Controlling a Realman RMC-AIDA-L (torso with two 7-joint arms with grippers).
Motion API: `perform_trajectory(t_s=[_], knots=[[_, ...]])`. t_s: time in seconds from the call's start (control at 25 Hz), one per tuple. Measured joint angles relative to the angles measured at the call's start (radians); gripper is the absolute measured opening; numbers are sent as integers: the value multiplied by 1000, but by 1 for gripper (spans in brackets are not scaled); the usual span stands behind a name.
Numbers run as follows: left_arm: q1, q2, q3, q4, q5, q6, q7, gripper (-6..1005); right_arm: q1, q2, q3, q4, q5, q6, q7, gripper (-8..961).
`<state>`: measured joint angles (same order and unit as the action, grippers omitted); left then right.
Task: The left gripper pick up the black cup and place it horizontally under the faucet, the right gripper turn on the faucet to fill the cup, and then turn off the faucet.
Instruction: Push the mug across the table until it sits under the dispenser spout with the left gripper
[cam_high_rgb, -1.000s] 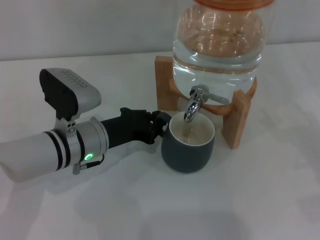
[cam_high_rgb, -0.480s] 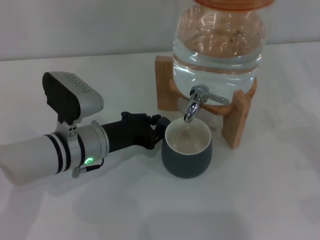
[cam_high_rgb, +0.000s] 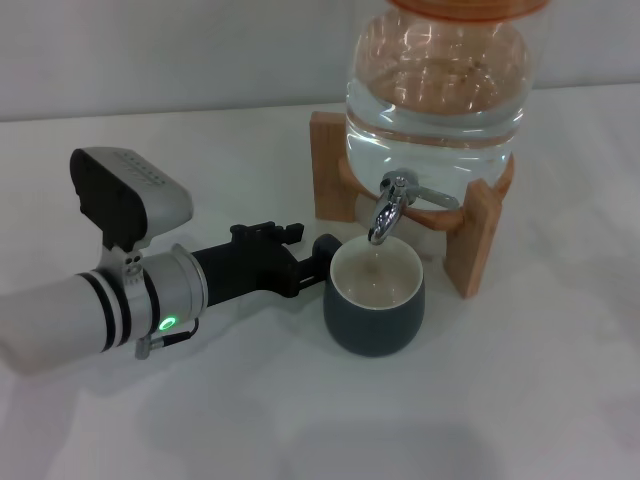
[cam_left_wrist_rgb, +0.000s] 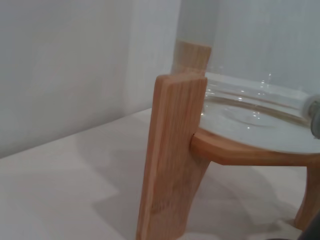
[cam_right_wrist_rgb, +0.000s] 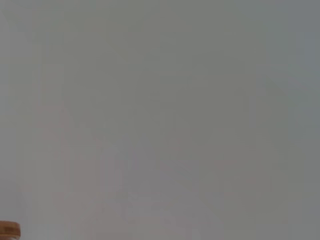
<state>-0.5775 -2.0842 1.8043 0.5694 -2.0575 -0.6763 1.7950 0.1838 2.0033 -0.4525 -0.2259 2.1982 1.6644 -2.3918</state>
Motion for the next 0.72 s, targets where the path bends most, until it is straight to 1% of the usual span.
perform_trajectory(t_s=[0.16,0.36,0.44,0.6,0.72], knots=[[13,3,-2,9,0,-11,1,490,-1,0,0,-1,0,0,1,807],[26,5,-6,10,0,-31,3,574,-1,-1,0,-3,0,0,1,807],[34,6,-23,10,5,-46,3,574,-1,-1,0,-4,0,0,2,807],[69,9,-92,11,25,-117,13,573,-6,-2,0,-5,0,1,3,807],[104,19,-162,16,65,-186,16,572,-14,-3,0,-7,-2,2,4,806]])
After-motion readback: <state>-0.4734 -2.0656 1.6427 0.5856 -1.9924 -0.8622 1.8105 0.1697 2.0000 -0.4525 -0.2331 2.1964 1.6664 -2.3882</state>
